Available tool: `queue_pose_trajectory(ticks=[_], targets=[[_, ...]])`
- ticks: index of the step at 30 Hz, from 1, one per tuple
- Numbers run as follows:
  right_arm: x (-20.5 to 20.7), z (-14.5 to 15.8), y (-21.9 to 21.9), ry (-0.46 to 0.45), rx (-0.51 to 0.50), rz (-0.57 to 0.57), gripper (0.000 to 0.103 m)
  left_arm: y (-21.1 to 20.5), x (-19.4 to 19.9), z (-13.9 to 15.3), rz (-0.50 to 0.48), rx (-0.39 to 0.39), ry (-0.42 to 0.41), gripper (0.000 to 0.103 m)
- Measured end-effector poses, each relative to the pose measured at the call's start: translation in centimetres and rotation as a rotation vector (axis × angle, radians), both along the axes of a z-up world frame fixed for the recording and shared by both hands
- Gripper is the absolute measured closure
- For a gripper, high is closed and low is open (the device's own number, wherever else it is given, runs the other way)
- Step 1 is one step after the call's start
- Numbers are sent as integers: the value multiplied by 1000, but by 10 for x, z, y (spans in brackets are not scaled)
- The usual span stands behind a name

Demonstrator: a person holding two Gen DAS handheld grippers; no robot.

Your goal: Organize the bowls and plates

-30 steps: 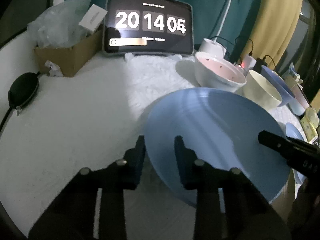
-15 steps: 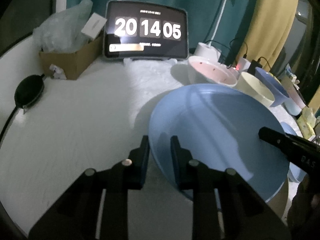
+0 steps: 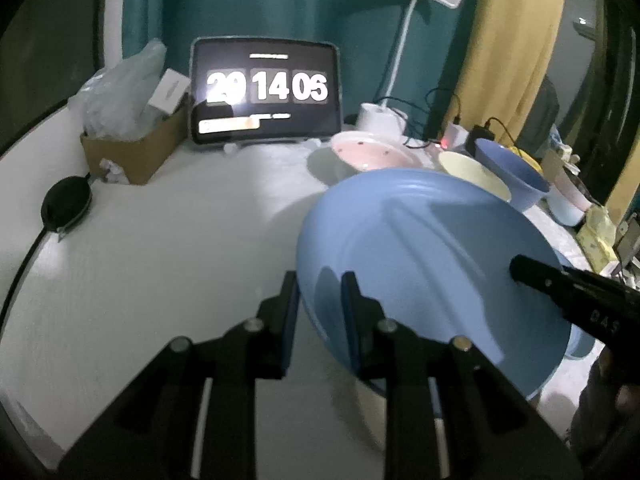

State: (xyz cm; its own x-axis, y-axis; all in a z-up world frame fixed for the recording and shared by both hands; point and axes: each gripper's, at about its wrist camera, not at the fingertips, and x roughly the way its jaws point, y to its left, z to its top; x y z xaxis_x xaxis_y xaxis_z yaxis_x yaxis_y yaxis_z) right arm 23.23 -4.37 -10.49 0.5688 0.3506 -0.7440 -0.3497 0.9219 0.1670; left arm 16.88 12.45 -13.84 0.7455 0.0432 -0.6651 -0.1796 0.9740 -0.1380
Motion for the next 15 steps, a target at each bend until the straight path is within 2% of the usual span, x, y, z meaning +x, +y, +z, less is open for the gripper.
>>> queue_pose_trajectory(ticks=[15], targets=[[-13, 10, -68, -33, 31, -70, 77, -65, -1, 12, -84, 23, -17, 81]])
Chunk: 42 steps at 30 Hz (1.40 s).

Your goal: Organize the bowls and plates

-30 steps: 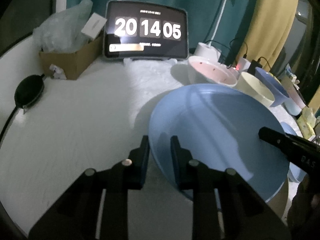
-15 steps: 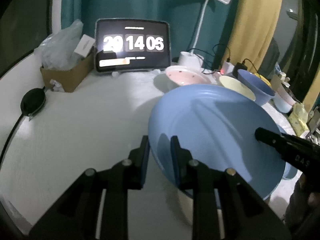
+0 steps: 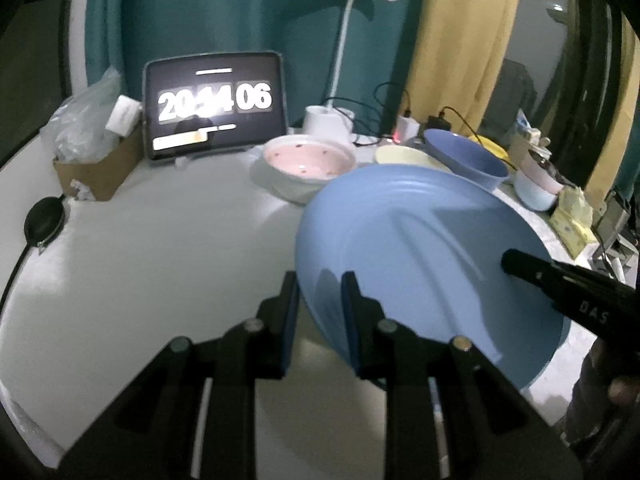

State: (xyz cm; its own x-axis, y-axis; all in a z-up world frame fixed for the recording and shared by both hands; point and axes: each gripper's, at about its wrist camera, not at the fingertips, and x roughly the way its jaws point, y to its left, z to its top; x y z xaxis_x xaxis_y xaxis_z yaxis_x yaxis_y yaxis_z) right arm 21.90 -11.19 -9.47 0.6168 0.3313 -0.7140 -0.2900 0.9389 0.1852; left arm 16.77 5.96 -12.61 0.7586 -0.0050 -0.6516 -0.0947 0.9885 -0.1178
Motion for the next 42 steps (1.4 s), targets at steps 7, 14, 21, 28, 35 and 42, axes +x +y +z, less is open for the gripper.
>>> queue_pose_trajectory(ticks=[7, 14, 21, 28, 35, 42], targets=[[-3, -1, -32, -9, 16, -33, 77, -32, 3, 1, -47, 22, 9, 81], [-4, -6, -67, -7, 30, -69, 77, -65, 8, -1, -92, 35, 22, 81], [-3, -14, -99, -7, 43, -103, 77, -95, 13, -4, -132, 56, 35, 81], [-1, -20, -123, -1, 45, -129, 77, -119, 21, -10, -160, 71, 60, 81], [5, -26, -142, 9, 46, -148, 77, -136, 31, -15, -182, 82, 76, 81], [10, -32, -154, 11, 43, -160, 77, -149, 39, -21, -204, 95, 95, 81]])
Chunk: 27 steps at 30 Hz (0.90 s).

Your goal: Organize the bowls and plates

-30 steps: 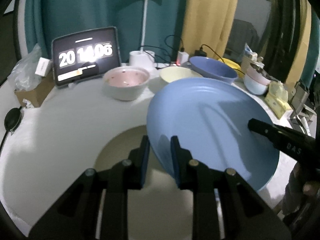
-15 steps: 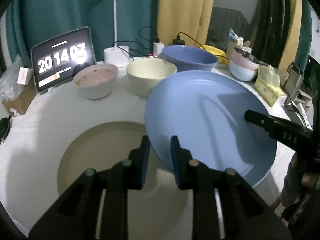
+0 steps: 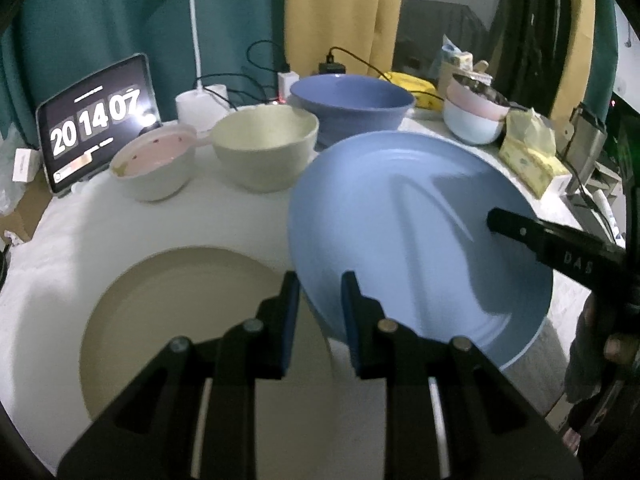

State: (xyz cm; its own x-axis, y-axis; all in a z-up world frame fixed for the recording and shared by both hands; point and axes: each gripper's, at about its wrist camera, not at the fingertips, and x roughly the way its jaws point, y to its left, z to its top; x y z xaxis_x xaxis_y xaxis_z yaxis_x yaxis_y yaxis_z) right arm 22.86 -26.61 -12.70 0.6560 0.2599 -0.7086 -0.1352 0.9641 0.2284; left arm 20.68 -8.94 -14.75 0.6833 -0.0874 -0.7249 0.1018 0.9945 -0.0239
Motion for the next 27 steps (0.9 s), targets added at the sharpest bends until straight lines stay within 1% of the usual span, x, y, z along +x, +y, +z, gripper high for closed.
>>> queue_pose_trajectory(ticks=[9, 14, 20, 27], targets=[[6, -14, -18, 21, 2, -27, 77, -17, 8, -11, -25, 16, 28, 81], [7, -20, -24, 23, -7, -35, 77, -25, 13, -20, -28, 38, 51, 81], [7, -23, -20, 14, -39, -26, 77, -28, 17, -29, -15, 64, 78, 79], [7, -20, -20, -1, -43, -12, 75, -28, 16, -30, -26, 76, 71, 78]])
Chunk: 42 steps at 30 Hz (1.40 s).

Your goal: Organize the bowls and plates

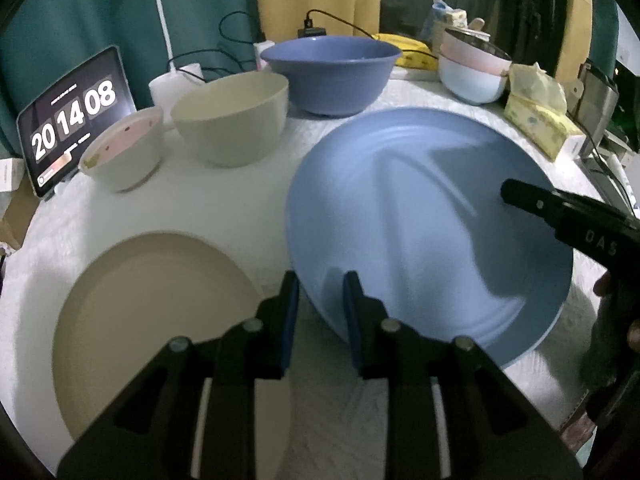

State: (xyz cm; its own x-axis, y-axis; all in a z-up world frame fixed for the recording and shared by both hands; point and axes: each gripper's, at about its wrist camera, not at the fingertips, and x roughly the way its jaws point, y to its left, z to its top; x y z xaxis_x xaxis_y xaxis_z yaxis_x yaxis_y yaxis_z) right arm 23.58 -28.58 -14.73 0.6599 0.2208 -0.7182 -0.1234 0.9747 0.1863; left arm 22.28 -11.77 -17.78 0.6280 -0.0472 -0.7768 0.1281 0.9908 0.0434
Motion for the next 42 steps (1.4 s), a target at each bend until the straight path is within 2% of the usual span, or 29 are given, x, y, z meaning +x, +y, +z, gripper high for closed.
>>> queue_pose_trajectory(ticks=[2, 4, 6, 9, 12, 16, 20, 22, 31, 36, 42], targets=[[0, 1, 0, 1, 4, -7, 74, 0, -1, 0, -6, 4, -2, 78], [-2, 3, 1, -2, 12, -5, 69, 0, -1, 0, -11, 7, -4, 78], [-4, 6, 5, -11, 7, 8, 58, 0, -3, 0, -17, 7, -5, 78], [-6, 8, 18, -27, -77, 41, 49, 1, -5, 1, -22, 13, -10, 78], [-8, 6, 27, -29, -152, 53, 45, 3, -7, 1, -30, 5, -16, 78], [-10, 6, 32, -52, -223, 37, 45, 5, -10, 4, -38, -2, -28, 78], [-5, 2, 20, -45, -192, -28, 45, 8, -12, 6, -40, -11, -36, 78], [0, -5, 16, -4, -139, -18, 45, 9, -14, 6, -40, -12, -38, 78], [-4, -9, 33, 27, -159, 29, 46, 16, -17, 10, -39, -36, -37, 78], [-6, -2, 30, 11, -164, -29, 46, 28, -23, 15, -16, -64, -54, 78], [-14, 11, 39, -18, -178, -42, 46, 45, -32, 23, 11, -87, -88, 76]])
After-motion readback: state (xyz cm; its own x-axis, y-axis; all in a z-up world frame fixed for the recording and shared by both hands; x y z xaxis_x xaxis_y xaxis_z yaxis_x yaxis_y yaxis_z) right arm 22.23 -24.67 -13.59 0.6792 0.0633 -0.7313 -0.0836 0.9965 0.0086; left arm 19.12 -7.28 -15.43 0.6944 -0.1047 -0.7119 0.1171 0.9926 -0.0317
